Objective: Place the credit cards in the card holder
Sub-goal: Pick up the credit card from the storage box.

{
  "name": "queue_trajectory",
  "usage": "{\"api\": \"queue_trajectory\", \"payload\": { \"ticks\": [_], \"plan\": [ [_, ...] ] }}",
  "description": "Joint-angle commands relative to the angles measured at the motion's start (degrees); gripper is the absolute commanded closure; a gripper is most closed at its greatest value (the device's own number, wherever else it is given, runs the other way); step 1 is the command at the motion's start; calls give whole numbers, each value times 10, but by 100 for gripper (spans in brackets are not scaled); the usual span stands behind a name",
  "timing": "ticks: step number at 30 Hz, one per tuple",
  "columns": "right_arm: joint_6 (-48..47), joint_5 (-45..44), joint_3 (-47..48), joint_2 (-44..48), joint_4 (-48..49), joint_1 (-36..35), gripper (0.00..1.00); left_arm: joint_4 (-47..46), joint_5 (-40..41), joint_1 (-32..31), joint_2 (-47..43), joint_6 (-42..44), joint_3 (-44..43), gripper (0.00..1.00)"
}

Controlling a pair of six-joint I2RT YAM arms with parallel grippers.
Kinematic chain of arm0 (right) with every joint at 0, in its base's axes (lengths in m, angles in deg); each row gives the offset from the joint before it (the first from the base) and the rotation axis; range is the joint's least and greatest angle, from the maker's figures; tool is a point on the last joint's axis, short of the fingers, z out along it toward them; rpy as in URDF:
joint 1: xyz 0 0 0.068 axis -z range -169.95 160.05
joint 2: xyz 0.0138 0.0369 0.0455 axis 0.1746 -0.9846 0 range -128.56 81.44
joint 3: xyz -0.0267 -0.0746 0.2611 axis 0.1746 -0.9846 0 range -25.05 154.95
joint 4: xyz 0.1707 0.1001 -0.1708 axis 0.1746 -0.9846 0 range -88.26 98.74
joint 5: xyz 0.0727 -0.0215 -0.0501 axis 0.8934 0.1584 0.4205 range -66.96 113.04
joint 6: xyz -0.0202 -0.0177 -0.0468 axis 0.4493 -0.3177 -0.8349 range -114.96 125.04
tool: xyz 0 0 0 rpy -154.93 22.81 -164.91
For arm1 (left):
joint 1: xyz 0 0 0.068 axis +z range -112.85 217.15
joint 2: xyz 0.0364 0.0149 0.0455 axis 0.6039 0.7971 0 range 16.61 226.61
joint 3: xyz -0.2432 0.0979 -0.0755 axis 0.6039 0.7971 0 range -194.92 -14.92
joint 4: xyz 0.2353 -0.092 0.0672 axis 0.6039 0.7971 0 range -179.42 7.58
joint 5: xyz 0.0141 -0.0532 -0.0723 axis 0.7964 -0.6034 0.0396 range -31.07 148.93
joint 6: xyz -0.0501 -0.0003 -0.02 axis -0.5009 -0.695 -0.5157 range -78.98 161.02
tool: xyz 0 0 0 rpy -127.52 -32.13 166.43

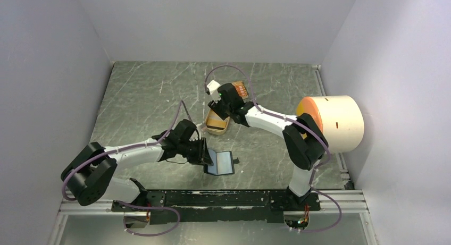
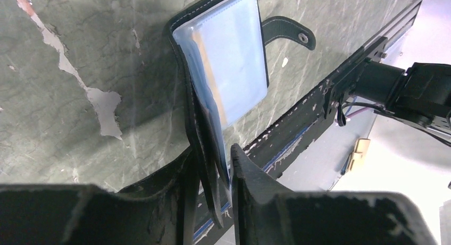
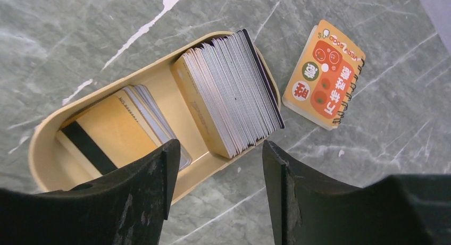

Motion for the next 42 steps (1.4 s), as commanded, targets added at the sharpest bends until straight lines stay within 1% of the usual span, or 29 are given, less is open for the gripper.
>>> {"api": "queue_trajectory", "payload": {
  "ticks": [1,6,9,16,22,29,32,36,42],
  "plan": [
    [-52,-9,23,-24,24,3,38,-26,14,1,-23,-26,17,67],
    [-62,-13,21,-37,44,2,38,-35,29,1,-30,-42,31,69],
    [-67,-38,21,-51,60,0,38,-31,44,2,-42,-45,38,70],
    [-92,-49,28,-78,63,-3,38,-37,54,1,-78,-53,55,70],
    [-108,-62,34,-89,67,-4,38,-42,54,1,-70,-52,55,70],
    [-124,-97,37,-119,76,-6,38,-52,49,1,-66,-55,60,70],
    [-126,-100,37,-115,79,-6,39,-49,50,1,-69,-54,59,70],
    [-124,-93,40,-103,75,-6,44,-44,49,2,-65,-50,49,70],
    [-122,-97,42,-95,73,-3,46,-45,44,1,-63,-50,47,70]
  ]
}}
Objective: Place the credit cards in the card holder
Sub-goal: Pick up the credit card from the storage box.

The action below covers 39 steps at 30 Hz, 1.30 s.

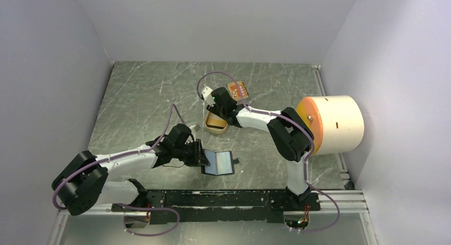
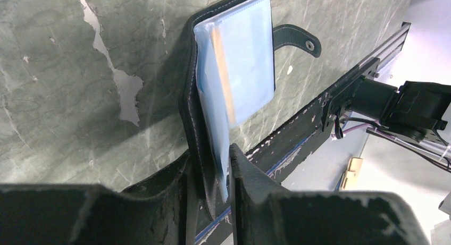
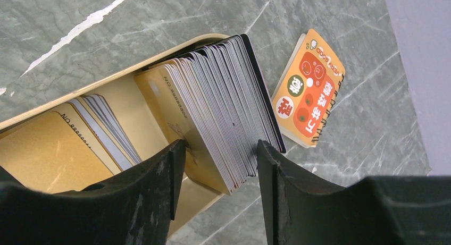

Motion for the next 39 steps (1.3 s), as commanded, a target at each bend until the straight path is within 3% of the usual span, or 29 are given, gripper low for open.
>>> {"api": "queue_trajectory", "payload": {
  "ticks": [1,28,32,36,39],
  "plan": [
    [-3,-19,16,8,6,6,46,-15,3,2,1,0,-10,70],
    [30,12,26,50,-29,15,61,-18,5,2,-21,-13,4,69],
    [41,32,30,54,-55,15,67,-31,2,1,-20,-20,16,69],
    [59,62,36,52,-85,15,82,-37,0,1,-22,-22,17,69],
    [67,76,40,51,-103,15,85,-33,2,1,-27,-22,16,69]
  ]
}}
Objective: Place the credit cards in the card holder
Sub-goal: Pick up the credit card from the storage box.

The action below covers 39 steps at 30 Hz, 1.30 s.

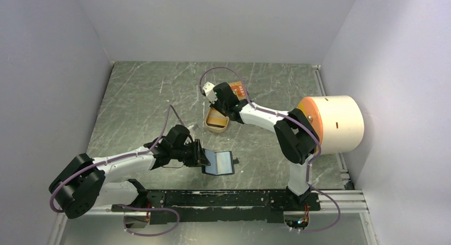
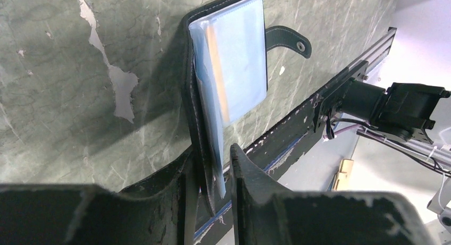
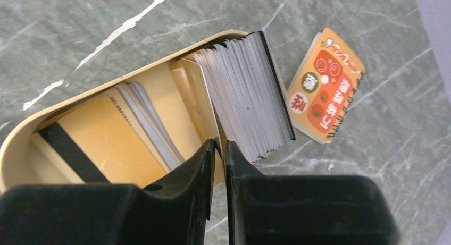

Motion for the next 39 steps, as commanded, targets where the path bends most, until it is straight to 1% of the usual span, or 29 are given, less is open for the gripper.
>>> {"api": "queue_trajectory", "payload": {
  "ticks": [1,6,9,15,18,20,23,25,27,32,35,36,39],
  "plan": [
    [22,26,18,17,-35,5,87,-18,3,0,-8,-4,1,69],
    [40,77,25,27,-72,4,100,-9,16,1,-7,-8,3,69],
    [65,124,6,55,-74,4,100,-14,16,1,-6,-16,7,69],
    [144,161,-26,121,-76,3,100,23,49,1,-31,-23,5,67],
    [203,179,-28,143,-87,3,100,33,59,1,-39,-23,6,65],
    [258,196,-40,158,-89,1,100,37,62,1,-45,-23,8,65],
    [344,210,-88,198,-71,-5,100,34,63,1,-57,-26,16,65],
    [400,235,-132,230,-45,-7,100,38,66,1,-60,-28,19,66],
    [435,257,-167,263,-20,-9,100,45,71,1,-63,-27,23,68],
    [527,291,-265,313,22,-12,100,53,84,1,-69,-30,39,68],
    [597,320,-335,341,88,-16,100,46,82,1,-75,-33,48,70],
    [621,321,-356,347,106,-20,100,43,82,1,-77,-35,51,72],
    [678,311,-405,358,146,-38,100,46,89,1,-80,-36,55,73]
  ]
}}
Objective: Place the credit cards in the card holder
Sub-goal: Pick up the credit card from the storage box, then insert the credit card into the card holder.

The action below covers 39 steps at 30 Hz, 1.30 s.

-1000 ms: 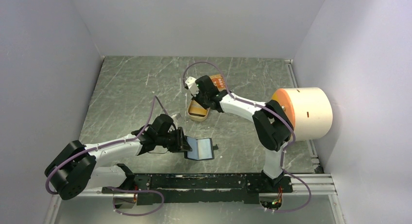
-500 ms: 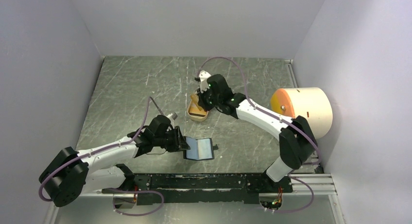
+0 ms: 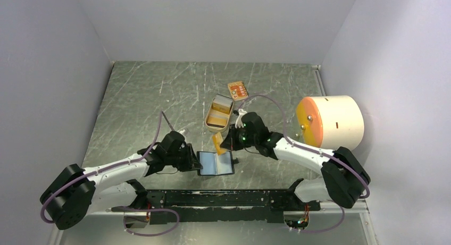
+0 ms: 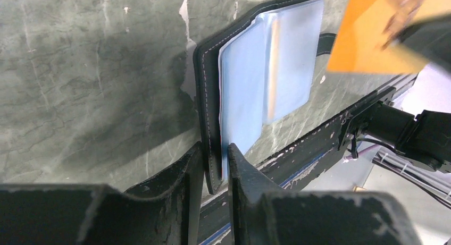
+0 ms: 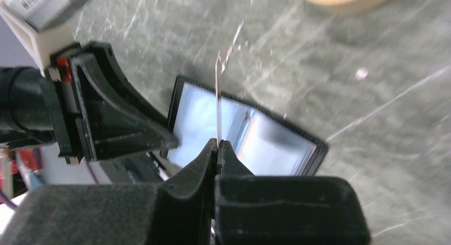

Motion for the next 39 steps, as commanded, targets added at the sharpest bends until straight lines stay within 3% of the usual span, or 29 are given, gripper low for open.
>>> {"api": "queue_trajectory", "payload": {
  "ticks": [1,16,39],
  "plan": [
    [123,14,-60,19,96,-24,100,7,21,1,-11,-6,6,72],
    [217,-17,-144,19,173,-40,100,-23,7,1,-10,-11,33,77],
    [252,-12,-188,-43,258,-63,100,-43,-1,1,-5,-18,48,77]
  ]
}}
